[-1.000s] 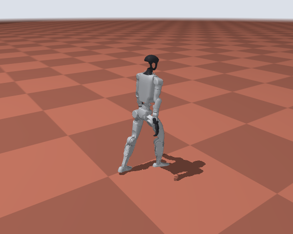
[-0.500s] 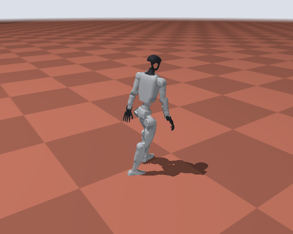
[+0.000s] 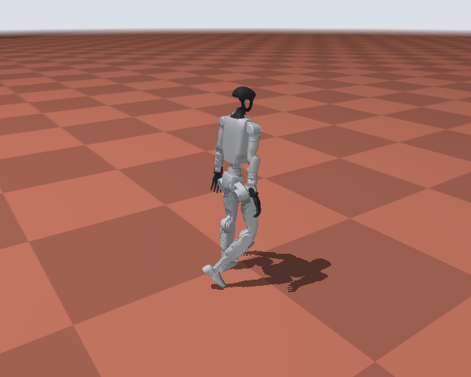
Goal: Walk run
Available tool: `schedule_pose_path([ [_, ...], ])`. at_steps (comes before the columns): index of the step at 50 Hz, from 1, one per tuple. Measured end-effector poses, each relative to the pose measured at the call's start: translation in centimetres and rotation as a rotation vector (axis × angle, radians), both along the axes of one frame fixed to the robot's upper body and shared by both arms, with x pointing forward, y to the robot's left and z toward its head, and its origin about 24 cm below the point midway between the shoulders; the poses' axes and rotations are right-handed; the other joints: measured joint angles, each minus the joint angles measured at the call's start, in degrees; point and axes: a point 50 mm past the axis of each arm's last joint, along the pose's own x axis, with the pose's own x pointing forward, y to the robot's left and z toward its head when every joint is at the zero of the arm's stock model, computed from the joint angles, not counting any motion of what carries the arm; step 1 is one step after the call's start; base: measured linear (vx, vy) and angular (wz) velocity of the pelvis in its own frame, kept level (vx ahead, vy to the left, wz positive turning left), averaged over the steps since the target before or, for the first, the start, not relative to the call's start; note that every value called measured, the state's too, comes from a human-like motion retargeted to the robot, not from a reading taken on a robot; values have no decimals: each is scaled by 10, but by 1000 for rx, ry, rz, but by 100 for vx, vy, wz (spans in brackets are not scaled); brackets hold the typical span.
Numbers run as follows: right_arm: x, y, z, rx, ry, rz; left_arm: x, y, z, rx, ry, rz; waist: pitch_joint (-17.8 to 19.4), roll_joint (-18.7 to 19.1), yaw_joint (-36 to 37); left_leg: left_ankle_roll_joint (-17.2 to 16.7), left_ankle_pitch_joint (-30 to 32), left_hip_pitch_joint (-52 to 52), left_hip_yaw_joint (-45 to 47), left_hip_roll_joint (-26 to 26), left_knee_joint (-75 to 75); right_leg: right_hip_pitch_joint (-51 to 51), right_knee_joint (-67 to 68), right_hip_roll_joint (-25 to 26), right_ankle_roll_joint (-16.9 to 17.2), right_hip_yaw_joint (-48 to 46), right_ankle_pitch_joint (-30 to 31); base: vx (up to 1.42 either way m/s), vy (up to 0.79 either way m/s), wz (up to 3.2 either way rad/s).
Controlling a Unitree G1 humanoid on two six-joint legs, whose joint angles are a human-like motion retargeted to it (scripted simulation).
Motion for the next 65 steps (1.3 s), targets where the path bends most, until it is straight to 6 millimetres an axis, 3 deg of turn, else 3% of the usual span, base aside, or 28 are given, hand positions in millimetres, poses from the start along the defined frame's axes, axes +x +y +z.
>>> schedule_pose_path([
  [5, -14, 4, -1, 31, 29, -60, 54, 5, 13, -5, -153, -79, 12, -14, -41, 0, -19, 51, -16, -38, -31, -94, -127, -35, -48, -57, -66, 51, 2, 47],
  [9, -21, 9, -2, 53, 64, -67, 86, 5, 24, -35, -276, -92, 23, -33, -74, -7, -39, 99, -33, -68, -51, -134, -327, -15, -70, -46, -74, 58, -6, 54],
  [13, -25, 13, -3, 83, 85, -69, 100, -4, 29, -76, -353, -85, 23, -33, -81, -24, -59, 141, -45, -68, -62, -173, -420, 22, -69, 16, -80, 67, -10, 35],
  [15, -23, 12, -3, 85, 88, -63, 98, -10, 27, -98, -361, -50, 21, -32, -82, -33, -68, 156, -46, -67, -60, -180, -404, 25, -89, 14, -76, 81, -13, 23],
  [20, -20, 16, -3, 93, 61, -34, 61, -15, 12, -156, -225, 54, 8, -34, -111, -71, -40, 183, -70, -65, -18, -169, -321, 2, -128, -13, -25, 84, -17, 55],
  [23, -23, 20, -4, 89, 49, -53, 27, -18, 2, -146, -119, 64, 9, -39, -108, -97, 74, 177, -88, -66, 57, -143, -290, 0, -125, 34, -59, 91, -16, 48],
  [25, -24, 20, -3, 53, 38, -68, 2, -17, -2, -122, -68, 76, 7, -65, -94, -90, 166, 158, -53, -73, 134, -93, -318, -30, -126, 6, -76, 84, -18, 7],
  [27, -22, 18, -2, 23, 16, -93, -17, -15, -4, -82, -24, 84, 7, -92, -79, -82, 216, 114, -13, -65, 246, -56, -337, -59, -118, -11, -90, 64, -16, 49],
  [30, -3, 9, -1, -14, -32, -86, -36, -14, -6, -50, 30, 127, 16, -114, -67, -50, 155, 37, 46, -5, 401, -13, -354, -77, -106, -28, -106, 61, -18, 75],
  [35, 39, -13, 7, -80, -148, 20, -72, -21, -8, -74, 153, 276, 13, -89, -40, -63, 92, -92, 67, 54, 422, 66, -433, -22, -98, -72, -107, 49, -11, 8],
  [38, 65, -23, 12, -85, -200, 54, -87, -25, -8, -81, 203, 316, 13, -74, -18, -61, 70, -145, 79, 53, 326, 102, -462, 9, -92, -74, -118, 67, -7, -25],
  [43, 105, -30, 23, -85, -291, 75, -100, -31, -7, -80, 262, 306, 20, -49, 11, -44, 55, -202, 14, 12, 99, 166, -494, 53, -78, -62, -145, 64, 0, -42],
  [48, 121, -22, 26, -60, -358, 75, -97, -31, -7, -103, 309, 235, 12, -55, 28, -33, 56, -236, -44, -13, 20, 206, -488, 49, -52, -44, -174, 67, 5, -42],
  [52, 105, -13, 19, -11, -327, 65, -85, -28, -8, -89, 276, 200, 1, -55, 55, -24, 100, -216, -15, 7, 66, 233, -464, 45, -11, -10, -154, 84, 15, -66],
  [55, 83, -7, 12, -11, -271, 80, -71, -27, -9, -91, 217, 217, -2, -64, 63, -19, 80, -198, -11, 16, 104, 236, -417, 25, 22, 25, -82, 87, 17, -67],
  [60, 41, -8, 7, -112, -169, 84, -45, -24, -8, -129, 136, 225, -19, -17, 44, -21, 32, -97, 1, 45, 58, 174, -217, 35, -7, 24, 116, 74, 19, -43],
  [62, 33, -6, 5, -92, -132, 118, -29, -16, -6, -125, 86, 220, -20, -6, 29, -28, 19, -62, 14, 51, 42, 129, -125, 18, -22, 6, 98, 67, 17, -65],
  [65, 23, -2, 3, -39, -84, 128, 1, 4, 2, -61, -12, 178, -10, -7, 5, -29, 12, -9, 28, 31, 0, 43, -43, 0, -18, 9, 23, 67, 13, -15],
])
